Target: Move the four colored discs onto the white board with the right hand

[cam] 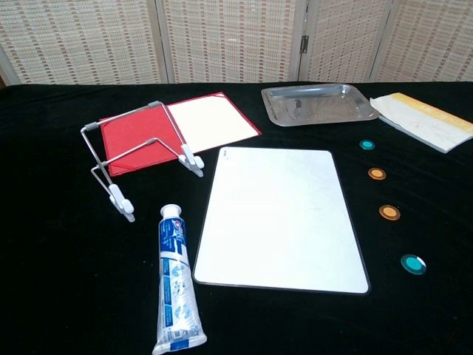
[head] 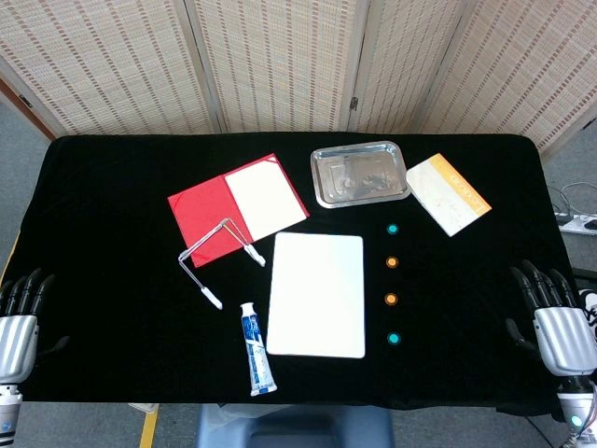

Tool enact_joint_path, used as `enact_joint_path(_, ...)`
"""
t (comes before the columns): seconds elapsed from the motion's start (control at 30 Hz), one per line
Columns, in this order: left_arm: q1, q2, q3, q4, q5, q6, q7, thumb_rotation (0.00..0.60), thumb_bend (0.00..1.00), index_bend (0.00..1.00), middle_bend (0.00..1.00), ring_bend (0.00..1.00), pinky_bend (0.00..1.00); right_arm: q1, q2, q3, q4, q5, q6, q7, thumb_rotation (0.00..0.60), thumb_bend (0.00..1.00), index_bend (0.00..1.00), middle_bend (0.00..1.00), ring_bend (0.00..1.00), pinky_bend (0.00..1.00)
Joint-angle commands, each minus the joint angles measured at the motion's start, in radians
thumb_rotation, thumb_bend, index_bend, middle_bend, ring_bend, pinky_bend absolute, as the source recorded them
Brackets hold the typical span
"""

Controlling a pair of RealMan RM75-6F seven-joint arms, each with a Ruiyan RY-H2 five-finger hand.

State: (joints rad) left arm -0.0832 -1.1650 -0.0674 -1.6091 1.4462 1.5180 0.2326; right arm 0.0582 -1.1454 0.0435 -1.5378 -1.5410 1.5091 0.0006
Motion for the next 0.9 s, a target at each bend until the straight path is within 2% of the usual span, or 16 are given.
enact_joint_path(0.03, -0.002, 0.000, 0.002, -0.003, 0.003, -0.002, 0.007, 0.600, 0.21, 0.12, 0.02, 0.07, 0.00, 0.003, 0.000, -0.001, 0.002, -0.001, -0.006, 0.005, 0.600, 0.43, 0.00, 0.05, 0.10, 0.00)
enact_joint_path(0.27, -0.002, 0.004, 0.004, -0.013, 0.003, -0.005, 0.013, 0.600, 0.21, 0.12, 0.02, 0.07, 0.00, 0.013, 0.005, -0.009, 0.001, -0.018, -0.021, 0.027, 0.600, 0.43, 0.01, 0.05, 0.10, 0.00)
enact_joint_path(0.43, -0.004, 0.005, 0.006, -0.016, 0.014, -0.005, 0.010, 0.600, 0.21, 0.12, 0.02, 0.07, 0.00, 0.037, 0.005, -0.027, 0.002, -0.075, -0.038, 0.039, 0.600, 0.43, 0.10, 0.05, 0.10, 0.00)
enact_joint_path(0.67, -0.008, 0.003, 0.008, -0.016, 0.025, -0.006, 0.007, 0.600, 0.21, 0.13, 0.02, 0.07, 0.00, 0.113, -0.016, -0.053, -0.010, -0.134, -0.149, -0.015, 0.600, 0.42, 0.27, 0.05, 0.06, 0.00)
enact_joint_path(0.9, -0.007, 0.004, 0.014, -0.011, 0.028, -0.009, 0.000, 0.600, 0.21, 0.13, 0.02, 0.07, 0.00, 0.199, -0.071, -0.072, -0.004, -0.155, -0.290, -0.055, 0.600, 0.42, 0.32, 0.05, 0.05, 0.00)
